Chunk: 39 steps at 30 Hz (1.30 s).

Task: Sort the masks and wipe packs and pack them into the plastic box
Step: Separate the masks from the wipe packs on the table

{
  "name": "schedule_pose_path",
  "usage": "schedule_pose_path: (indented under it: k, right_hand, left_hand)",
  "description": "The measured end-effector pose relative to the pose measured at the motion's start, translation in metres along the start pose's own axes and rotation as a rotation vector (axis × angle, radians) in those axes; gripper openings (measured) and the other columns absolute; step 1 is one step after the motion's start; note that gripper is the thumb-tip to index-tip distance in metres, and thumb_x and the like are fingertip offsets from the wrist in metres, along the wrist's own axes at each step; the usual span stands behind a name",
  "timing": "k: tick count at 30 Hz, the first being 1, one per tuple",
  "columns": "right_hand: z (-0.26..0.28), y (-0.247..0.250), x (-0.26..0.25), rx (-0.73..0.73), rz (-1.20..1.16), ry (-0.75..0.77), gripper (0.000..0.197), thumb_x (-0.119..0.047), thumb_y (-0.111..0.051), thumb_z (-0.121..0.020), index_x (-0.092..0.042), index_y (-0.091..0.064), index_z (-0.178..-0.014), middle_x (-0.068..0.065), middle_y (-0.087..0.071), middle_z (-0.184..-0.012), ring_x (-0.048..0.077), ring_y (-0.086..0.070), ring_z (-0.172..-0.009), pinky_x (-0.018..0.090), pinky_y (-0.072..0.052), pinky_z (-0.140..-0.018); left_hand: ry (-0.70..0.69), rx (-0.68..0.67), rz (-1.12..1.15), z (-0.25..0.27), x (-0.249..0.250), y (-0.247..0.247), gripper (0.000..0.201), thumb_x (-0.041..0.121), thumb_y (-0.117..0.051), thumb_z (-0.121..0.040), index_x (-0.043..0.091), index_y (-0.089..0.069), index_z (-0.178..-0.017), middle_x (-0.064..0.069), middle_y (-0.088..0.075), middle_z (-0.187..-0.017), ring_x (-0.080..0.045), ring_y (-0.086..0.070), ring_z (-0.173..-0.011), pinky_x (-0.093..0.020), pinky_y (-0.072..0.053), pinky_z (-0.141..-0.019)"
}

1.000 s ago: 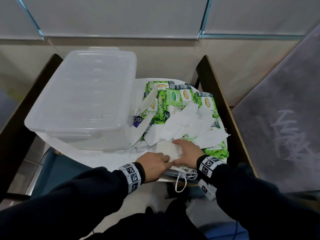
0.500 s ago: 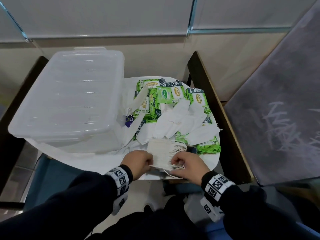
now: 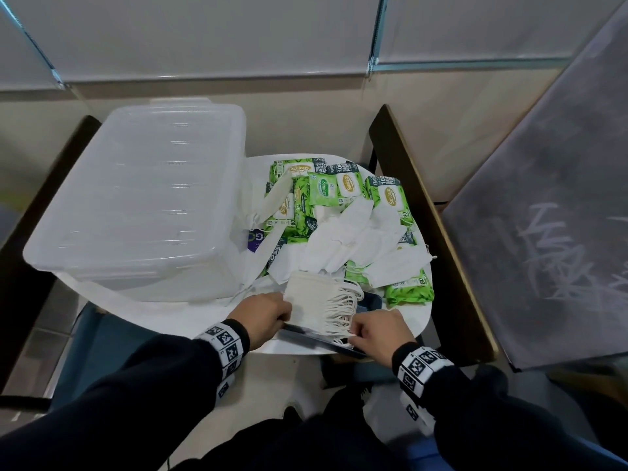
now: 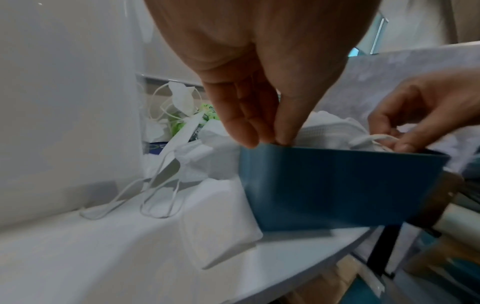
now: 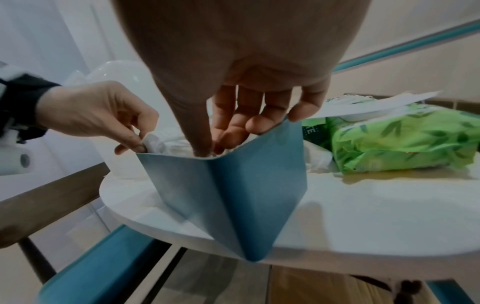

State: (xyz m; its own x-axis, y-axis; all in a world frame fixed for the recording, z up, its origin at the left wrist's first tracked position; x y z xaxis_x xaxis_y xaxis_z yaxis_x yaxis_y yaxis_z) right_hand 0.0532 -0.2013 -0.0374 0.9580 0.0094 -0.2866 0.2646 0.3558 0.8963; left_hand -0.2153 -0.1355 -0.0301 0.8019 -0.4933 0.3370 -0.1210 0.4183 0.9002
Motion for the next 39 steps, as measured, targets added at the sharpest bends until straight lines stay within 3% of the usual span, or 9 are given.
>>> schedule_pose_path:
  k: [5, 9, 12, 15, 19, 23, 28, 34, 39]
  right_hand:
    - [0.013, 0.003, -0.003, 0.215, -0.876, -0.306, 0.044, -0.059, -0.085, -0.073, -0.028, -0.064, -0.096, -0.001, -0.072, -0.095, 0.015, -0.068, -0.084, 0.029, -0.052, -0.075]
    - [0.003, 0.009, -0.019, 0.094, -1.500, -0.607, 0.063, -0.043, -0.072, -0.094, 0.002, -0.056, -0.135, 0.031, -0.054, -0.141, 0.049, -0.054, -0.128, 0.056, -0.042, -0.112]
    - [-0.017, -0.006, -0.030, -0.130, -1.529, -0.650, 0.082, -0.057, -0.077, -0.081, -0.011, -0.054, -0.146, 0.010, -0.057, -0.148, 0.033, -0.055, -0.132, 0.042, -0.039, -0.114]
    - [-0.032, -0.026, -0.032, -0.121, -1.475, -0.750, 0.095, -0.060, -0.078, -0.080, -0.006, -0.046, -0.151, 0.006, -0.051, -0.152, 0.029, -0.052, -0.136, 0.036, -0.041, -0.106]
    - [-0.042, -0.038, -0.036, -0.205, -1.759, -0.676, 0.079, -0.056, -0.084, -0.077, -0.007, -0.064, -0.135, 0.018, -0.072, -0.125, 0.038, -0.070, -0.115, 0.054, -0.049, -0.109]
    - [-0.051, -0.037, -0.027, -0.230, -1.754, -0.667, 0.089, -0.065, -0.087, -0.068, -0.014, -0.065, -0.137, 0.017, -0.066, -0.136, 0.038, -0.063, -0.126, 0.059, -0.045, -0.111]
    - [-0.084, -0.080, 0.014, -0.174, -1.587, -0.617, 0.108, -0.084, -0.082, -0.055, -0.029, -0.058, -0.144, 0.002, -0.055, -0.152, 0.025, -0.054, -0.137, 0.054, -0.033, -0.121]
    - [-0.063, -0.046, 0.006, -0.084, -1.658, -0.648, 0.074, -0.073, -0.084, -0.067, -0.019, -0.075, -0.116, 0.011, -0.072, -0.128, 0.032, -0.071, -0.114, 0.050, -0.048, -0.109]
    - [-0.047, -0.021, -0.013, -0.189, -1.773, -0.627, 0.078, -0.073, -0.056, -0.091, -0.009, -0.067, -0.134, 0.021, -0.067, -0.134, 0.040, -0.062, -0.127, 0.057, -0.040, -0.116]
  left_hand:
    - [0.402, 0.109, 0.651, 0.003, -0.020, -0.001, 0.040, 0.019, -0.092, -0.068, 0.023, -0.062, -0.094, 0.002, -0.066, -0.091, -0.020, -0.065, -0.080, -0.028, -0.052, -0.057]
    - [0.624, 0.065, 1.080, 0.008, -0.020, -0.011, 0.018, 0.021, -0.076, -0.091, 0.011, -0.070, -0.104, -0.012, -0.069, -0.103, -0.021, -0.068, -0.088, -0.042, -0.064, -0.069]
    - [0.674, 0.081, 1.174, 0.007, -0.013, -0.015, 0.016, 0.022, -0.071, -0.096, 0.007, -0.075, -0.099, -0.010, -0.071, -0.093, -0.016, -0.068, -0.082, -0.041, -0.064, -0.071]
    - [0.694, 0.050, 1.234, 0.008, -0.004, -0.022, 0.020, 0.025, -0.075, -0.093, 0.006, -0.076, -0.100, -0.010, -0.075, -0.095, -0.017, -0.071, -0.086, -0.037, -0.063, -0.070]
    - [0.689, 0.091, 1.234, 0.008, 0.002, -0.028, 0.022, 0.029, -0.078, -0.091, 0.008, -0.078, -0.098, -0.008, -0.077, -0.097, -0.020, -0.074, -0.091, -0.039, -0.064, -0.071]
    - [0.695, 0.119, 1.278, 0.011, 0.002, -0.036, 0.025, 0.029, -0.077, -0.091, 0.005, -0.076, -0.099, -0.007, -0.073, -0.087, -0.013, -0.071, -0.079, -0.043, -0.065, -0.075]
    - [0.633, 0.131, 1.248, 0.015, 0.004, -0.049, 0.038, 0.032, -0.088, -0.080, 0.009, -0.072, -0.105, -0.011, -0.076, -0.101, -0.022, -0.075, -0.091, -0.041, -0.064, -0.074]
    - [0.582, 0.067, 1.241, 0.014, 0.000, -0.045, 0.041, 0.024, -0.089, -0.080, 0.008, -0.067, -0.110, -0.013, -0.072, -0.107, -0.022, -0.075, -0.093, -0.038, -0.064, -0.076]
    - [0.583, 0.026, 1.238, 0.010, -0.002, -0.042, 0.039, 0.026, -0.087, -0.082, 0.006, -0.067, -0.109, -0.011, -0.071, -0.100, -0.019, -0.073, -0.085, -0.035, -0.063, -0.075]
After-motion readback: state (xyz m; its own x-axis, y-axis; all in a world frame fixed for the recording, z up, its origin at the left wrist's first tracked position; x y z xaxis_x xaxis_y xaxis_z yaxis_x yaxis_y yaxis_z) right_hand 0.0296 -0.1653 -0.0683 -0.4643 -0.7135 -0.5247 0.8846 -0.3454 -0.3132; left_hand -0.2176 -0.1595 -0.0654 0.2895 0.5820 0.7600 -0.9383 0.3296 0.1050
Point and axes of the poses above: each hand's wrist, its own z-axis away from the middle knuckle, its own y-axis out of the back of the hand, x = y × z, the point moved 2 cm from there along -z, towards the middle knuckle
